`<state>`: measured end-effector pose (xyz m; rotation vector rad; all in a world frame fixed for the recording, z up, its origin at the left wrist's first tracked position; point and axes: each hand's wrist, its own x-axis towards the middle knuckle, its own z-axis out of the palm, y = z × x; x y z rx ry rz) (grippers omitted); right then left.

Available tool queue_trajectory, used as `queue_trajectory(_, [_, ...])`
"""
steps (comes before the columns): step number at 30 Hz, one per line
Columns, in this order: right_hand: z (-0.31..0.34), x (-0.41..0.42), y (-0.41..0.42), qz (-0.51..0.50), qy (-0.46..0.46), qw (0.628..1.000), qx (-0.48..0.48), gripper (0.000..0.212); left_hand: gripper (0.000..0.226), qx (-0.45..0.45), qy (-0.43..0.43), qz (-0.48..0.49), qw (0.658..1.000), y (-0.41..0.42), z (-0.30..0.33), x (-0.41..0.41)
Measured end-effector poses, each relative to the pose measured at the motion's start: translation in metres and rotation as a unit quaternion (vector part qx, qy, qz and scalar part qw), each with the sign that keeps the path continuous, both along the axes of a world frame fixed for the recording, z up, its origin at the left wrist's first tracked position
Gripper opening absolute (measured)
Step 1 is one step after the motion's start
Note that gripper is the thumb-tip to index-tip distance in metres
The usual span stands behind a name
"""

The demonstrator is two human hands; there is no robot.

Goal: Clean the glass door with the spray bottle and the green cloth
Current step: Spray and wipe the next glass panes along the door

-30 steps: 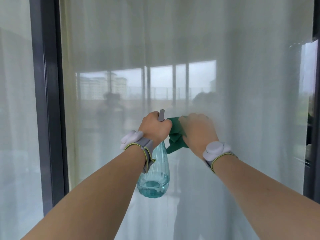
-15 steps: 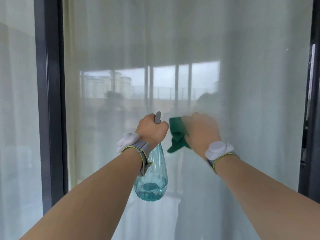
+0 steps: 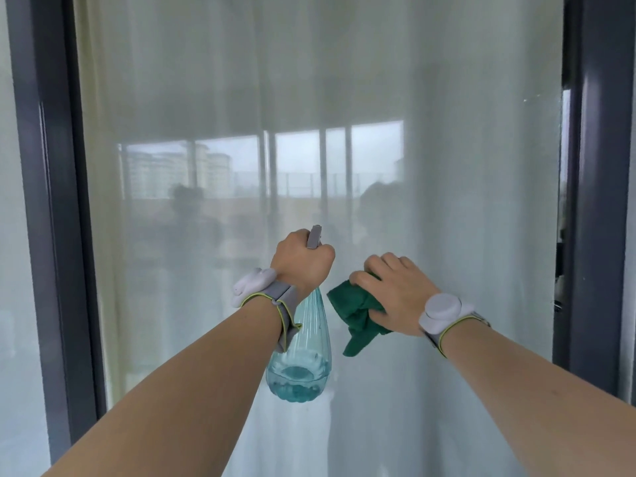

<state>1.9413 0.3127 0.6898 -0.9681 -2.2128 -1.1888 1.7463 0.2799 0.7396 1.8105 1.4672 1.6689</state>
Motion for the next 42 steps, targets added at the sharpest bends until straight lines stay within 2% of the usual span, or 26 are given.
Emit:
queue_trajectory(6, [0.001, 0.046, -0.020, 0.003, 0.046, 0.997, 0.058, 0.050, 0.017, -0.006, -0.010, -0.048, 0.999, -0.016, -0.011, 0.052])
queue_trajectory(8, [-0.001, 0.069, -0.027, -0.020, 0.055, 0.996, 0.066, 0.050, 0.013, -0.011, -0.020, -0.061, 0.998, -0.021, -0.012, 0.076])
queue_trajectory(11, [-0.005, 0.095, -0.034, -0.046, 0.080, 0.994, 0.061, 0.053, 0.021, -0.020, -0.012, -0.080, 0.997, -0.023, -0.014, 0.101])
queue_trajectory(13, [-0.010, 0.113, -0.036, -0.057, 0.089, 0.992, 0.067, 0.055, 0.015, -0.040, -0.004, -0.089, 0.995, -0.028, -0.015, 0.120])
queue_trajectory(19, [-0.029, 0.128, -0.038, -0.041, 0.047, 0.996, 0.064, 0.054, 0.016, -0.067, 0.000, -0.085, 0.994, -0.036, -0.023, 0.143])
queue_trajectory(23, [-0.037, 0.102, -0.024, -0.012, -0.001, 0.997, 0.076, 0.058, 0.023, -0.041, -0.005, -0.043, 0.998, -0.035, -0.024, 0.132])
queue_trajectory(25, [-0.037, 0.085, -0.014, -0.027, 0.006, 0.995, 0.098, 0.059, 0.026, -0.027, -0.019, -0.012, 0.999, -0.037, -0.023, 0.124])
queue_trajectory(28, [-0.019, 0.075, -0.006, -0.041, 0.050, 0.989, 0.132, 0.055, 0.017, -0.017, -0.025, 0.008, 1.000, -0.040, -0.019, 0.111])
queue_trajectory(32, [0.027, 0.089, -0.006, -0.075, 0.248, 0.954, 0.148, 0.051, 0.016, -0.005, -0.002, 0.034, 0.999, -0.039, -0.013, 0.104])
queue_trajectory(34, [0.034, 0.087, -0.007, -0.097, 0.302, 0.936, 0.151, 0.050, 0.016, 0.008, 0.000, 0.040, 0.999, -0.036, -0.013, 0.101])
queue_trajectory(36, [0.018, 0.077, -0.007, -0.093, 0.275, 0.944, 0.155, 0.052, 0.014, 0.011, -0.007, 0.041, 0.999, -0.034, -0.013, 0.099])
queue_trajectory(39, [-0.021, 0.057, -0.003, -0.053, 0.158, 0.976, 0.137, 0.056, 0.011, 0.007, -0.026, 0.035, 0.999, -0.033, -0.015, 0.098])
queue_trajectory(42, [-0.021, 0.057, 0.001, -0.039, 0.121, 0.981, 0.144, 0.053, 0.013, 0.009, -0.028, 0.022, 0.999, -0.032, -0.014, 0.102])
